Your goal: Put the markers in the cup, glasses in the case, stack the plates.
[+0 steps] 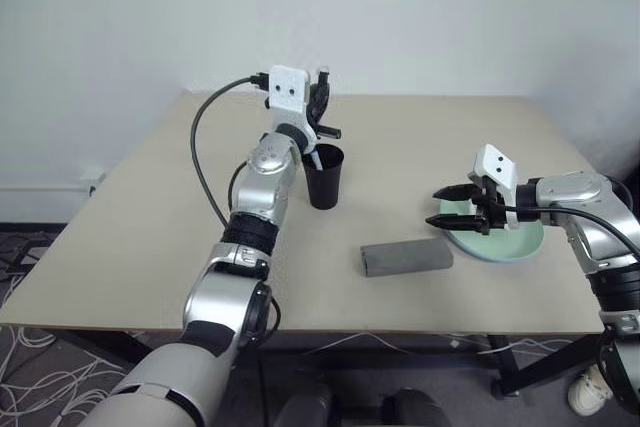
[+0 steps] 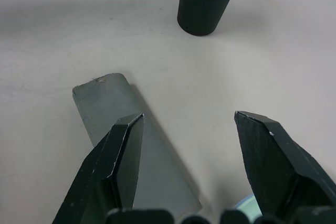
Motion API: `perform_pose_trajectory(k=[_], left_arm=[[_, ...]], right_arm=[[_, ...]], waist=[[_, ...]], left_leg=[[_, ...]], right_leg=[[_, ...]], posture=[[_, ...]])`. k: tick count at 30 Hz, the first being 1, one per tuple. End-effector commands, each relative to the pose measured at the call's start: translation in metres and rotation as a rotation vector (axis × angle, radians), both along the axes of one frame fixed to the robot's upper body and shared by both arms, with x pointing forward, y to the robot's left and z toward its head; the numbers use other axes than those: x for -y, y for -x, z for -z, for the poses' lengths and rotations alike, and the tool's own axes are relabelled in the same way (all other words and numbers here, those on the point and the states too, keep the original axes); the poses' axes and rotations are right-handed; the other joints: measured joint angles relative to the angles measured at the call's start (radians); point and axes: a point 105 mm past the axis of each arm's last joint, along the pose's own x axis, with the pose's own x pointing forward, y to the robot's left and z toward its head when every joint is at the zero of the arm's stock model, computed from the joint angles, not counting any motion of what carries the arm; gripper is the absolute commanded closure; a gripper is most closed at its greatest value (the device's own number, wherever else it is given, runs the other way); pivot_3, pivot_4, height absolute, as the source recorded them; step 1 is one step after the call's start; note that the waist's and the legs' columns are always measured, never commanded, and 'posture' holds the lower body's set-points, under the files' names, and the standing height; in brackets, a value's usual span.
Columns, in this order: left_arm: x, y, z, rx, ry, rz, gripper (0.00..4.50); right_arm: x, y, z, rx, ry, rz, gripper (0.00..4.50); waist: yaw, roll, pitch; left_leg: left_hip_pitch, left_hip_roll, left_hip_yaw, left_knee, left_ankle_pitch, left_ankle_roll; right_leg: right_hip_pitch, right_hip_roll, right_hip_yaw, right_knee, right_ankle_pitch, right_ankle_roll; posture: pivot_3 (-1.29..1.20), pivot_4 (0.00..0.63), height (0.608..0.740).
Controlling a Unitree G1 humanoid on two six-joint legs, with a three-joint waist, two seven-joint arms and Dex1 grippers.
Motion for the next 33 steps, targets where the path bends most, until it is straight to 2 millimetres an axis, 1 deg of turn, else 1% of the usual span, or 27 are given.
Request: perform_pose_trajectory(k=[1,7,14,16,17,20,21,24,25,26,29,31,32,33], left_arm=[[0.006,-0.002,-0.015,0.057,0.008,0.016,4.4],[0.012,-0.001,-0.004,0.048,-0.008,0.035,4.4],[0.011,0.0,0.009,0.024,-0.03,0.029,4.4],[0.01,0.0,0.012,0.02,-0.037,0.027,3.67],[0.009,0.0,0.014,0.017,-0.039,0.026,3.43],[0.007,0.001,0.016,0.019,-0.046,0.026,2.42],[0.005,0.002,0.015,0.027,-0.051,0.023,2.05],[-0.009,0.004,0.007,0.061,-0.072,0.022,1.08],[-0.015,0.006,0.001,0.087,-0.084,0.039,0.78],[-0.019,0.009,-0.002,0.104,-0.093,0.052,0.78],[-0.034,0.028,-0.011,0.089,-0.157,0.215,0.78],[-0.063,0.052,-0.016,0.051,-0.209,0.302,0.78],[-0.073,0.064,-0.017,0.029,-0.219,0.345,0.78],[-0.079,0.074,-0.018,0.011,-0.224,0.377,0.78]], right_arm=[[-0.001,-0.002,-0.015,0.059,-0.016,-0.004,1.51],[-0.001,-0.003,-0.015,0.061,-0.018,-0.002,1.51],[0.0,-0.003,-0.014,0.064,-0.019,0.001,1.51],[0.0,-0.004,-0.014,0.065,-0.02,0.001,1.51],[0.0,-0.004,-0.014,0.066,-0.02,0.001,1.51],[0.0,-0.005,-0.014,0.069,-0.02,0.001,1.51],[-0.001,-0.005,-0.014,0.069,-0.02,0.0,1.51],[0.0,-0.003,-0.013,0.068,-0.019,-0.003,1.51],[0.001,-0.002,-0.013,0.067,-0.018,-0.003,1.51],[0.001,-0.002,-0.013,0.067,-0.018,-0.004,1.51],[0.003,0.0,-0.013,0.065,-0.016,-0.003,1.51],[0.005,0.001,-0.013,0.062,-0.024,0.002,1.51],[0.005,0.001,-0.013,0.061,-0.028,0.003,1.51],[0.004,0.002,-0.013,0.06,-0.03,0.003,1.51]], waist=[[0.0,0.0,0.0],[0.0,0.0,0.0],[0.0,0.0,0.0],[0.0,0.0,0.0],[0.0,0.0,0.0],[0.0,0.0,0.0],[0.0,0.0,0.0],[-0.003,0.0,0.0],[-0.005,0.0,0.0],[-0.006,0.0,0.0],[-0.01,0.0,0.0],[-0.018,0.0,0.0],[-0.022,0.0,0.0],[-0.027,0.0,0.0]], left_leg=[[0.0,0.0,0.0,0.0,0.0,0.0],[-0.001,0.0,0.0,0.0,0.0,0.0],[0.0,0.0,0.0,0.001,0.0,0.0],[-0.001,0.0,0.0,0.001,0.0,0.0],[0.0,0.0,0.0,0.001,0.0,0.0],[0.0,0.0,0.0,0.001,0.0,0.0],[0.0,0.0,0.0,0.001,0.0,0.0],[0.0,0.0,0.0,0.001,0.0,0.0],[0.0,0.0,0.0,0.0,0.0,0.0],[0.0,0.0,0.0,0.0,0.0,0.0],[0.0,0.001,0.0,0.0,0.0,0.0],[0.0,0.001,0.0,-0.001,0.0,0.0],[0.0,0.001,0.0,-0.001,0.0,0.0],[0.0,0.001,0.0,-0.002,0.0,0.0]], right_leg=[[0.0,0.0,0.0,0.0,0.0,0.0],[0.0,0.0,-0.001,0.0,0.0,0.0],[0.0,0.0,-0.002,0.0,0.0,0.0],[0.0,0.0,-0.003,0.0,0.0,0.0],[0.0,0.0,-0.003,0.0,0.0,0.0],[0.0,0.0,-0.003,0.001,0.0,0.0],[0.0,0.0,-0.003,0.001,0.0,0.0],[0.0,0.0,-0.003,0.001,0.0,0.0],[0.0,0.0,-0.003,0.001,0.0,0.0],[-0.001,0.0,-0.002,0.001,0.0,0.0],[-0.001,0.001,-0.001,0.001,0.0,0.0],[-0.002,0.001,0.0,0.001,0.0,0.0],[-0.001,0.001,0.001,0.001,0.0,-0.001],[-0.002,0.001,0.002,0.001,0.0,-0.001]], posture=[[0.0,0.0,0.731],[0.0,0.0,0.731],[0.0,0.0,0.731],[0.0,0.0,0.731],[0.0,0.0,0.731],[0.0,0.0,0.731],[0.0,0.0,0.731],[0.0,0.0,0.731],[0.0,0.0,0.731],[0.0,0.0,0.731],[0.0,0.0,0.731],[0.0,0.0,0.731],[0.0,0.0,0.731],[0.0,0.0,0.731]])
